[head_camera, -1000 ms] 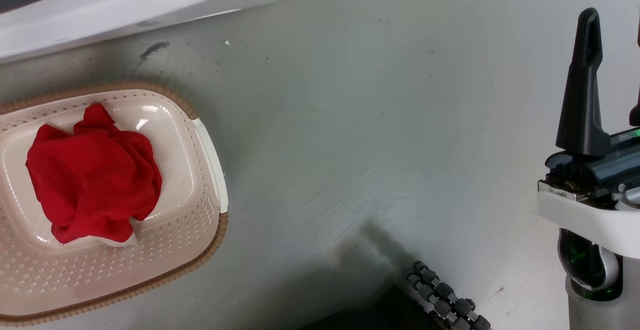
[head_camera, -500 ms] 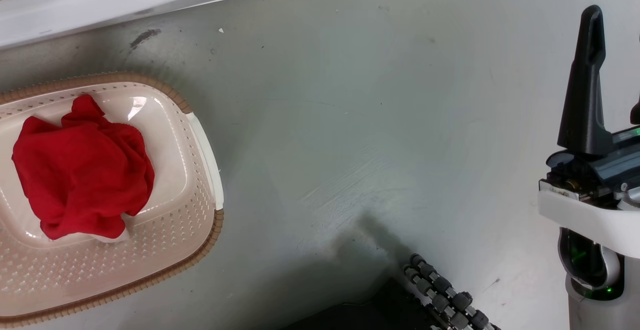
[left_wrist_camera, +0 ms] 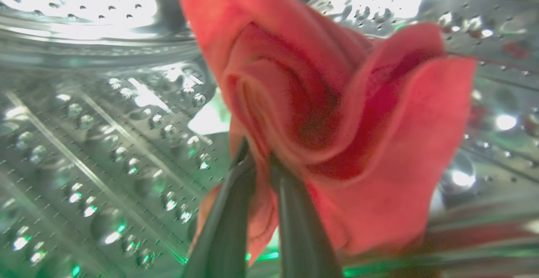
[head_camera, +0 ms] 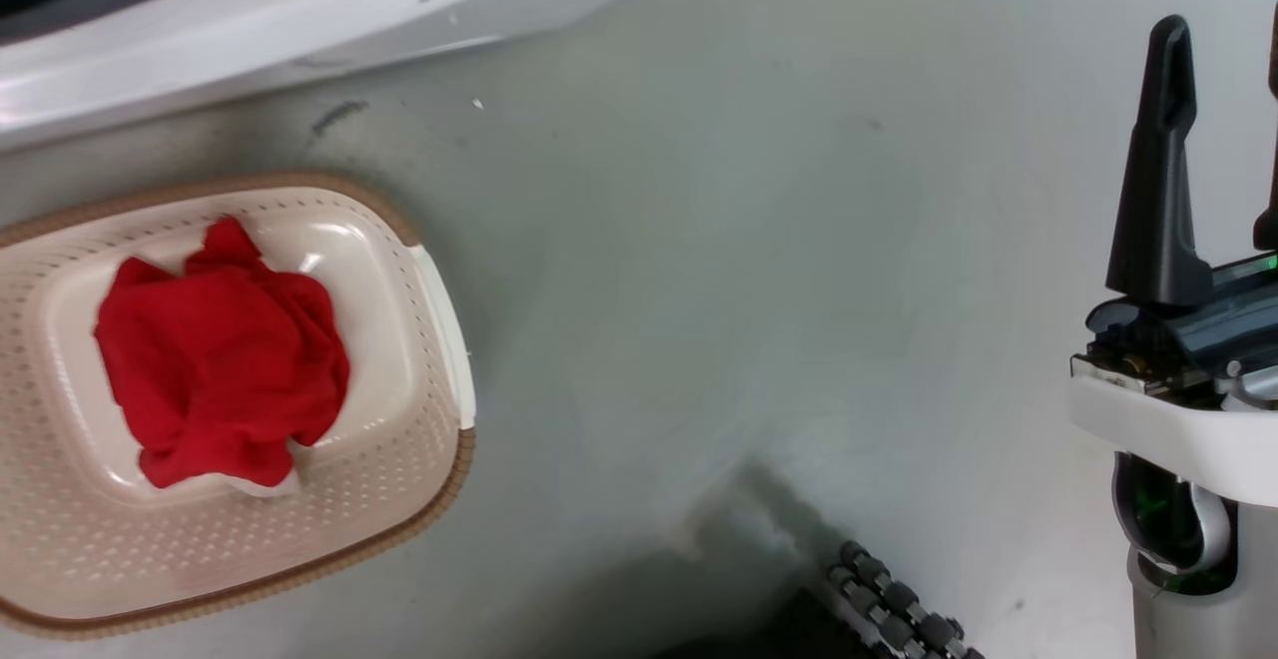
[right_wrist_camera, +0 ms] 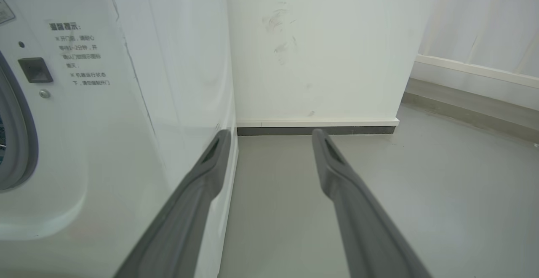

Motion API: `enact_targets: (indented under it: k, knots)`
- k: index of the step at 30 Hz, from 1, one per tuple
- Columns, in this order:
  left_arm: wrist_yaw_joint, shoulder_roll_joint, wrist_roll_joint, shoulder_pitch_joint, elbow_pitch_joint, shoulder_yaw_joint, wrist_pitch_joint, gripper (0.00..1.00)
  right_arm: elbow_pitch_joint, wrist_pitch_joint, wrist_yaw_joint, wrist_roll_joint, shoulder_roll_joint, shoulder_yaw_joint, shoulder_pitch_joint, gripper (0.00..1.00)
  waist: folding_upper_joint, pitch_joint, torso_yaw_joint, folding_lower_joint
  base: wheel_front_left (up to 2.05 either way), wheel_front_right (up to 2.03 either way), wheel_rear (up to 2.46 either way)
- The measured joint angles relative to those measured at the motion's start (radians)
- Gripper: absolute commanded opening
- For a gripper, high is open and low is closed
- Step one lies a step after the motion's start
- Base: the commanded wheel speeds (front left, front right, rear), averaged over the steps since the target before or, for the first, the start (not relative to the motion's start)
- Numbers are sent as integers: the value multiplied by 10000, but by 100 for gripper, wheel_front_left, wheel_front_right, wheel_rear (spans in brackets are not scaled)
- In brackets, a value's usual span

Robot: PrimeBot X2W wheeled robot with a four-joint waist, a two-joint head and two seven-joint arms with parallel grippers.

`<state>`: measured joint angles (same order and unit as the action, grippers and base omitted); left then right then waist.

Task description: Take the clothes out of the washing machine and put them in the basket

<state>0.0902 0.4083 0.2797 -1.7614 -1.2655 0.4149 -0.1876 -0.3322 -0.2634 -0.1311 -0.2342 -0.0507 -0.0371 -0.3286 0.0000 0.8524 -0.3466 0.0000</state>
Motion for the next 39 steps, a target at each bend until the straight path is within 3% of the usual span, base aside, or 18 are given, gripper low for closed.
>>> enact_targets:
  k: [8, 16, 27, 39]
  knots:
    - [307, -387, 640, 2500, -8, -107, 2449, 0, 341, 0, 0, 570, 2, -31, 474, 100, 0, -1459, 501, 0, 0, 0, 0]
    - [380, -1026, 1181, 4791, 144, 163, 3795, 0, 750, 0, 0, 1124, 6, -77, 1313, 100, 0, -3101, 1032, -1, 0, 0, 0]
    - [387, -991, 2353, 8320, 2111, 1034, 4435, 0, 1244, 0, 0, 1593, 4, 48, 2635, 100, 0, -5502, 1745, -2, 0, 0, 0]
    - [288, -522, 2715, 11751, 4884, 1657, 4312, 0, 1427, 0, 0, 1726, 2, 171, 3354, 100, 0, -7263, 2500, -4, 0, 0, 0]
